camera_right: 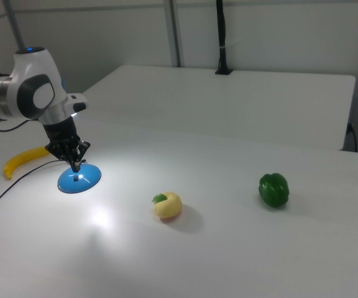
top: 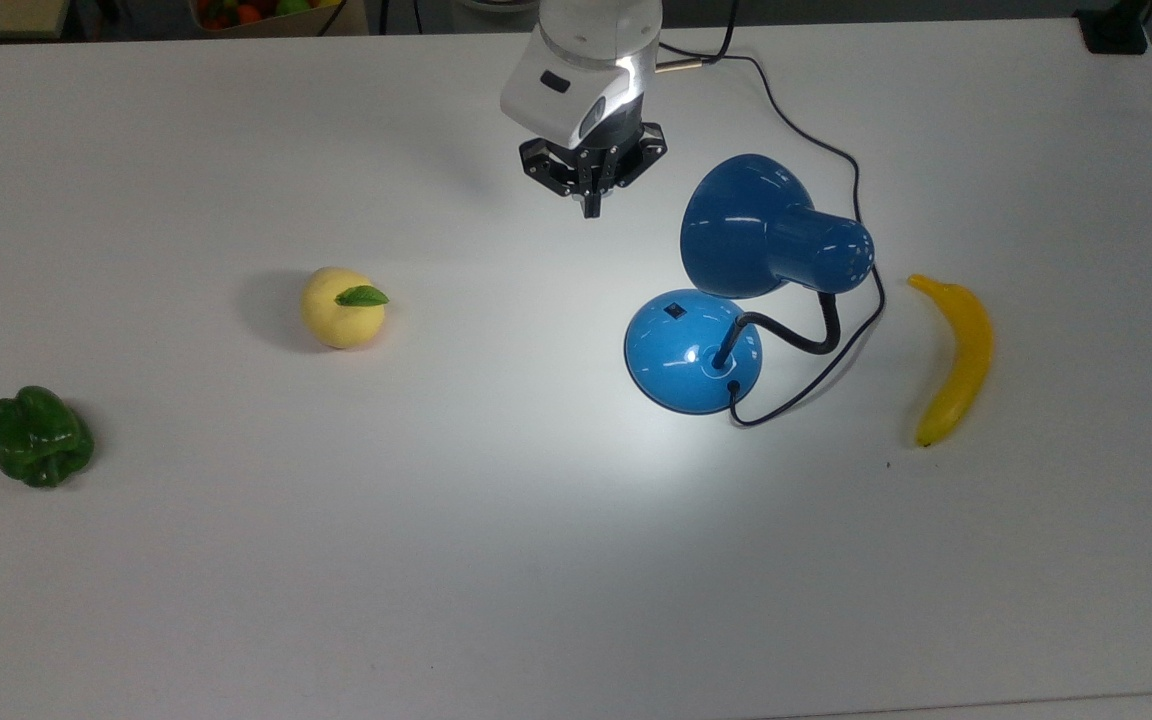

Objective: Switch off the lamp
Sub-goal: 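Move the gripper down toward the switch on the blue lamp base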

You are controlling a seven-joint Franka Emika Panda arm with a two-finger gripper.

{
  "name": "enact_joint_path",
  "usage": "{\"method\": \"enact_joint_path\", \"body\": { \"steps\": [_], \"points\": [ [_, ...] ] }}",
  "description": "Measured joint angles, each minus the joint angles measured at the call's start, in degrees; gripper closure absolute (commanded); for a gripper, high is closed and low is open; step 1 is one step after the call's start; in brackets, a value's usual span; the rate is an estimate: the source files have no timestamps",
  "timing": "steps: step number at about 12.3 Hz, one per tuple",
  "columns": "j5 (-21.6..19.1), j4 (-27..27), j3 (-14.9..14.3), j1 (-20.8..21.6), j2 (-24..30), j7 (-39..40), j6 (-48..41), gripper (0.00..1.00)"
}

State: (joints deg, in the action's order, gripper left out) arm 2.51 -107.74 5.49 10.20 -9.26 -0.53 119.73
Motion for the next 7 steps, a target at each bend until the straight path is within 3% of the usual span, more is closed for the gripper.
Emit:
{"method": "enact_joint_path", "body": {
  "steps": [7],
  "points": [
    [0.0,-0.1,3.9,0.1,-8.2,6.2,12.7,1.0]
  ]
}}
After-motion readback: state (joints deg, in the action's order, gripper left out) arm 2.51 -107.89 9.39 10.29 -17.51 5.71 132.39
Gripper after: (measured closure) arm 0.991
